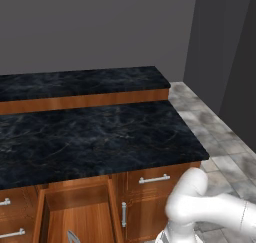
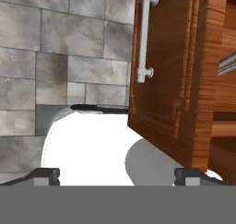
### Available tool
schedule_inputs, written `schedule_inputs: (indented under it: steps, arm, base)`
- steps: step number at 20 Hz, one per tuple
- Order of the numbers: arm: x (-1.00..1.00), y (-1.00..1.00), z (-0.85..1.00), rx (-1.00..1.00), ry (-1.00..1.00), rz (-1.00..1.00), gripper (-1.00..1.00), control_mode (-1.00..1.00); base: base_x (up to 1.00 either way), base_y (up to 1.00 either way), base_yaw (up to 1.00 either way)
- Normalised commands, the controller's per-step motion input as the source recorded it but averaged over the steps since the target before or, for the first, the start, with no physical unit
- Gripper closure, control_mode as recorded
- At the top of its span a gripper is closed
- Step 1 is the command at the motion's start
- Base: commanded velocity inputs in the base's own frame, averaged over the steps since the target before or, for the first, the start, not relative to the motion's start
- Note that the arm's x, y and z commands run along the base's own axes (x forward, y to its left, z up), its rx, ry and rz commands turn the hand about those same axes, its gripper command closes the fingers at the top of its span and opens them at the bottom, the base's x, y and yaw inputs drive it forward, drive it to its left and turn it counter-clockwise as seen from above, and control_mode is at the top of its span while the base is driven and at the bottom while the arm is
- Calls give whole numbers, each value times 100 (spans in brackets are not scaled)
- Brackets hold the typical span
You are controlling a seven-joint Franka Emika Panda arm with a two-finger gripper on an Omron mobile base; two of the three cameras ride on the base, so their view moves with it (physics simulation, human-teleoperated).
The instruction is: Take the tongs from the drawer on the left and place them on the dining counter next to the tray containing the kebab skewer.
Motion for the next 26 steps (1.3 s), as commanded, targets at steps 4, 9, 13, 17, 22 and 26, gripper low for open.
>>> schedule_inputs:
  steps: [4, 9, 13, 17, 22, 26]
  arm:
    - [74, -12, 7, 1, 33, 3, -100, -100]
    - [82, 0, 36, 0, 39, 0, -100, -100]
    - [86, 1, 54, 0, 41, -6, -100, -100]
    - [61, 0, 37, 0, 36, -1, -100, -100]
    - [19, 0, 6, 0, 9, 0, -100, -100]
    - [32, 24, 9, -6, -2, -18, -100, -100]
  base:
    - [0, 0, 0]
    - [0, 0, 0]
    - [0, 0, 0]
    - [0, 0, 0]
    - [0, 0, 0]
    - [0, 0, 0]
